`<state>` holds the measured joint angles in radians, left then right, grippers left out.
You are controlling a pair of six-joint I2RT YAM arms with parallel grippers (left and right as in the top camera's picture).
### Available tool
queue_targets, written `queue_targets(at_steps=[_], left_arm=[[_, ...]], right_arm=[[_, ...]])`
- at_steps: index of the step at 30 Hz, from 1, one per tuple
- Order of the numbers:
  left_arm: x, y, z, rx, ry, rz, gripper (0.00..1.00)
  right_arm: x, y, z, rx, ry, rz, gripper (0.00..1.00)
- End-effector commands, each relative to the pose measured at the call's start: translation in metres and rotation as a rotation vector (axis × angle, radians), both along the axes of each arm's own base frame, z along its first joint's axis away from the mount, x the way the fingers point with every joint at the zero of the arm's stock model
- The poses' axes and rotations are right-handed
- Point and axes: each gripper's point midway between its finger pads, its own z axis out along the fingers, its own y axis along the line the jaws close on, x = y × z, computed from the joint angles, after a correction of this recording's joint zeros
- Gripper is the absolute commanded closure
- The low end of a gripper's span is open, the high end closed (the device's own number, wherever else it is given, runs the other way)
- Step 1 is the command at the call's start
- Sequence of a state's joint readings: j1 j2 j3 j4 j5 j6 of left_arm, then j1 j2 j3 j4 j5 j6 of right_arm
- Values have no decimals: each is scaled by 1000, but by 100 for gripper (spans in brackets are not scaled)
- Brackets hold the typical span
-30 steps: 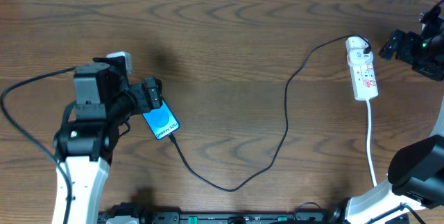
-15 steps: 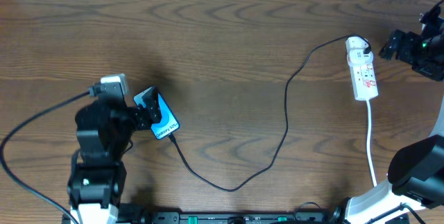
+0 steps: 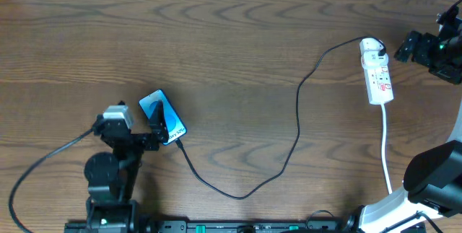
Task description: Plug charger to phone and switch on socket
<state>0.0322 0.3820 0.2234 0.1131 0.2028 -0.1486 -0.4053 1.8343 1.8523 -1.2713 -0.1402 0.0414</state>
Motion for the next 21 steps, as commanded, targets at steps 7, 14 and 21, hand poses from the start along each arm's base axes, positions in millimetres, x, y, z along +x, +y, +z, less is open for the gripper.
queue_targets(at_steps=[7,14,21], left_arm=[[-8,8,-7,24,-111,37,7],[-11,8,-2,25,-154,38,7],[-18,13,10,32,-224,68,7]], right_arm=[[-2,-2,5,-4,-9,-16,1],[-3,-3,5,-4,-9,-19,1],[-2,-2,5,-4,-9,-17,1]])
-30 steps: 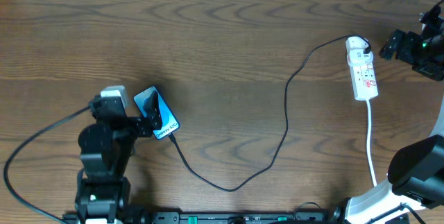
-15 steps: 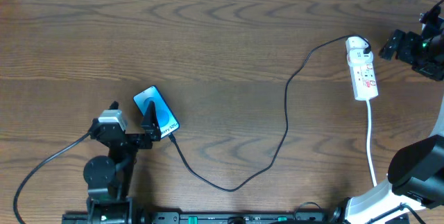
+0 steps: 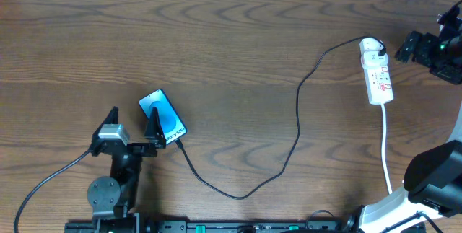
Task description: Plug charger to phone and switch on socket
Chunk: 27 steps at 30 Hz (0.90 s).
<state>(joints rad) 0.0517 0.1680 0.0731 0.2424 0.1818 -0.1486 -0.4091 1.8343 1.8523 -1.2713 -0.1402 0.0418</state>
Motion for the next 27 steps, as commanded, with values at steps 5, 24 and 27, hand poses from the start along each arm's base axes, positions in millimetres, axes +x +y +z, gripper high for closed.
queue_targets(at_steps=[5,24,27], left_arm=[[-5,7,-13,20,-26,41,7],[-10,19,-66,8,189,93,7],[-10,20,-70,7,206,99,7]], right_arm=[[-2,-1,5,-4,-9,-13,1],[-2,-1,5,-4,-9,-13,1],[-2,-1,5,-4,-9,-13,1]])
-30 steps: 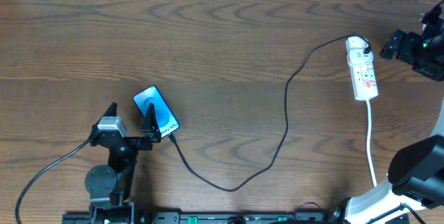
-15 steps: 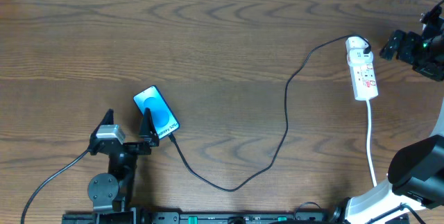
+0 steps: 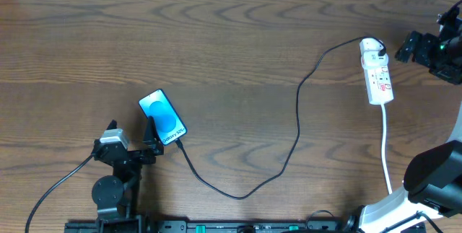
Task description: Plug charger to phone and switch on socket
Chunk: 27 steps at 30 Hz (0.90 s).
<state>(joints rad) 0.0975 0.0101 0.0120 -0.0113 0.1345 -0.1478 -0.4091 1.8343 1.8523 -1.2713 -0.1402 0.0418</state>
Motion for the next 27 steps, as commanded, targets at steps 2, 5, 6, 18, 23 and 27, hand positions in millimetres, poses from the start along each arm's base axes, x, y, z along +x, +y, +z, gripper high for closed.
queue_targets(at_steps=[2,5,6,18,23,27], left_arm=[[-2,2,-14,16,50,8,7],[-2,2,-14,16,51,9,7],[-2,2,-15,16,51,9,7],[-2,4,-15,18,52,19,7],[-2,4,-15,21,52,18,7],[-2,3,-15,30,52,13,7]], right_arm=[[-2,-1,5,-4,-9,-13,1],[-2,-1,5,-4,-9,-13,1],[-2,-1,5,-4,-9,-13,1],[-2,-1,5,-4,-9,-13,1],[-2,-1,5,-4,-9,-13,1],[-2,-1,5,-4,-9,-13,1]])
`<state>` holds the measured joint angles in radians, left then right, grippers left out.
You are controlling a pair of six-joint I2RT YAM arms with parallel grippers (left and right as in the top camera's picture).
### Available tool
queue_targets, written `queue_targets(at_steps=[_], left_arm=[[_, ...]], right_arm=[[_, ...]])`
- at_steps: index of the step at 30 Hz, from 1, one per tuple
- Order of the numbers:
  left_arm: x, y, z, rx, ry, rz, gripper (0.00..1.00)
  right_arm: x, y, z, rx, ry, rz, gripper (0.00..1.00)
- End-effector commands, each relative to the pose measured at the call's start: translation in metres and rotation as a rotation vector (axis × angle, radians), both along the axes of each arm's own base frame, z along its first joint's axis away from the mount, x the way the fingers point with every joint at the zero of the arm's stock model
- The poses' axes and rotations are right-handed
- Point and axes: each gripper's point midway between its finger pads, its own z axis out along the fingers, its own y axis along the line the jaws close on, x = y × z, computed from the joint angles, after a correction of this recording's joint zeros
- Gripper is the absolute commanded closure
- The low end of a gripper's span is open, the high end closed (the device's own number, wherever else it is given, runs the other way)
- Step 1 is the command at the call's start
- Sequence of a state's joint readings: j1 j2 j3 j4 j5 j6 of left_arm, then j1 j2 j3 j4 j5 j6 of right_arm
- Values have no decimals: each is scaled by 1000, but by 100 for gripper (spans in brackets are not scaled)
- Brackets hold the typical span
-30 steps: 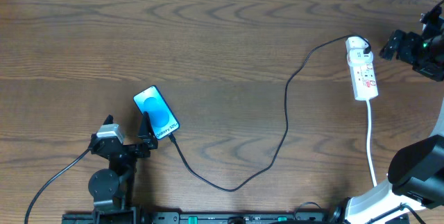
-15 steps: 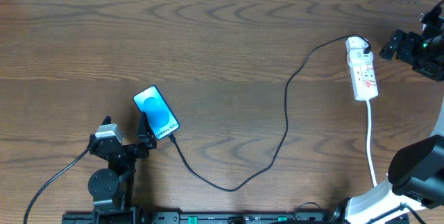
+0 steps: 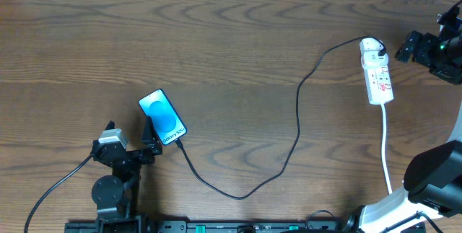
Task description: Plug charger to phone and switch on socket
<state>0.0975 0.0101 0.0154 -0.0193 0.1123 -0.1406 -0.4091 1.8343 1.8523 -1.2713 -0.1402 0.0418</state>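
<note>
A phone (image 3: 162, 115) with a blue screen lies face up at the near left of the table. A black cable (image 3: 297, 121) meets the phone's near end, loops across the table and ends at a white plug (image 3: 370, 45) in the white power strip (image 3: 379, 80). My left gripper (image 3: 149, 135) sits just off the phone's near-left edge, fingers apart and holding nothing. My right gripper (image 3: 408, 46) hovers to the right of the strip's far end. Its jaws are too small and dark to read.
The strip's white lead (image 3: 385, 146) runs toward the near edge beside the right arm's base (image 3: 433, 172). A black cable (image 3: 43, 172) trails from the left arm toward the near-left corner. The table is bare brown wood (image 3: 216, 38).
My left gripper was first over the phone's near end, where the cable joins it. Then it stood back beside the phone's near-left edge, then lower toward the front edge, where it stays. The phone, cable, strip and right arm have not moved.
</note>
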Motion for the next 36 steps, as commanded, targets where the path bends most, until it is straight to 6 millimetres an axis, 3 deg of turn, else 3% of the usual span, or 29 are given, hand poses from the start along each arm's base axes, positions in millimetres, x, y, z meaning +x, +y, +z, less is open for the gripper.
queue_targets(at_steps=[1,14,36], left_arm=[[-1,-4,-14,50,48,-29,7],[-1,-10,-13,136,43,-75,7],[-1,-9,-14,131,48,-72,7]], right_arm=[[-2,-1,5,-4,-9,-13,1],[-2,-1,5,-4,-9,-13,1],[-2,-1,5,-4,-9,-13,1]])
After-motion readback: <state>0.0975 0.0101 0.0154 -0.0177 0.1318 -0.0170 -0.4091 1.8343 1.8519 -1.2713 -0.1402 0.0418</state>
